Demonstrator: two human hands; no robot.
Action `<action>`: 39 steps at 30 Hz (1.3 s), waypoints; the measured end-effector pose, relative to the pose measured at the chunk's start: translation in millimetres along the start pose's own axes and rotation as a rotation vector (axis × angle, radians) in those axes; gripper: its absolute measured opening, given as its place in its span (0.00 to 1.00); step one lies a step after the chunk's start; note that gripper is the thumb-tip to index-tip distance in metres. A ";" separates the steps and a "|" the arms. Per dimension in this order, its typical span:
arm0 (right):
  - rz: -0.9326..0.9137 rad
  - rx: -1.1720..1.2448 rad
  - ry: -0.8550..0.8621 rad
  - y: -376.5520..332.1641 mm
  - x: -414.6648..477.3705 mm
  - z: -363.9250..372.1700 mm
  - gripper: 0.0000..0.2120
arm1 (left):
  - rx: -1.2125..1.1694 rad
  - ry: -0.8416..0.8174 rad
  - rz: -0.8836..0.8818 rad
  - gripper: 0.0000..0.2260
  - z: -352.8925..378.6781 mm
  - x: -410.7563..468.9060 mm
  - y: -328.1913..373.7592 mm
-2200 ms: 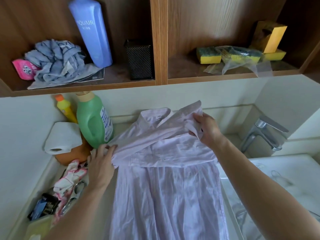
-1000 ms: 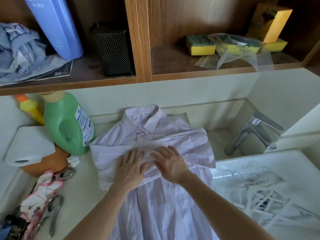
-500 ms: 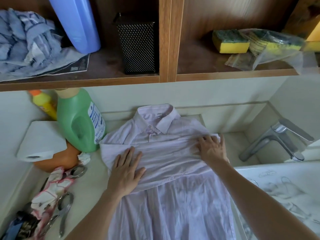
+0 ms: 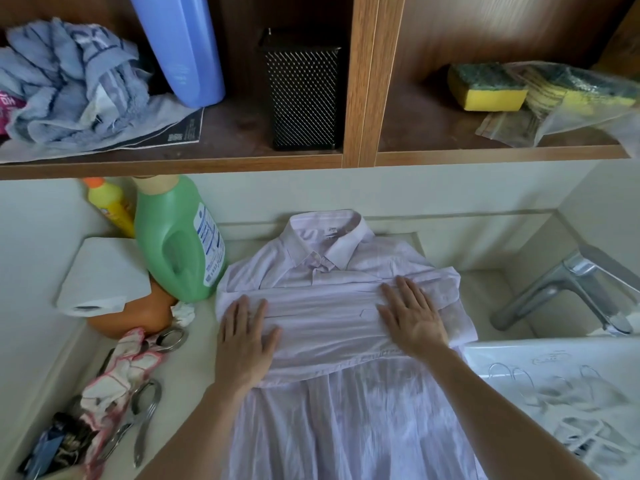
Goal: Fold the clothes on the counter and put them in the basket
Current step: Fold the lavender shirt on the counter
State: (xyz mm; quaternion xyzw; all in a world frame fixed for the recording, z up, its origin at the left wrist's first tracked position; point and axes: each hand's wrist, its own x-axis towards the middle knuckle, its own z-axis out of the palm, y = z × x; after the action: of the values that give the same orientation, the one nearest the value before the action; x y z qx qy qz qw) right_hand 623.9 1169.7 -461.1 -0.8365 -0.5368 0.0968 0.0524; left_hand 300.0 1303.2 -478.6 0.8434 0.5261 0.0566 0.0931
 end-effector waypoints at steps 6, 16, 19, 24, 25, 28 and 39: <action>0.072 0.049 -0.041 3.5 34.2 -41.9 0.17 | -0.781 0.273 -0.411 0.36 -37.6 30.0 2.1; -0.066 -0.076 -0.006 7.7 4.0 -30.9 0.34 | -0.739 0.135 -0.501 0.30 -53.7 37.9 24.1; -0.417 -0.109 0.170 31.2 -19.0 -29.9 0.31 | -0.602 0.244 -0.298 0.31 -55.7 36.8 27.4; -0.325 0.017 0.336 87.4 -30.2 -32.1 0.14 | -0.178 0.075 0.273 0.23 -20.5 9.2 50.0; -0.257 0.056 0.332 94.4 -30.1 -37.5 0.10 | -0.088 0.010 0.260 0.27 -8.9 5.7 49.9; -0.170 0.083 0.260 103.7 -30.4 -50.2 0.07 | 0.077 -0.007 0.253 0.29 12.0 0.4 44.2; -0.096 0.113 0.254 63.8 13.7 -65.1 0.06 | -0.362 -0.017 0.055 0.14 -43.2 65.7 50.1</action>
State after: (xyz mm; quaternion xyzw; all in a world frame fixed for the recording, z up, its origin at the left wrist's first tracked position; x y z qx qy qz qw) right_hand 700.3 1156.5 -411.2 -0.8110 -0.5590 0.0174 0.1716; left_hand 364.5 1344.9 -425.7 0.8275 0.4830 0.1461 0.2463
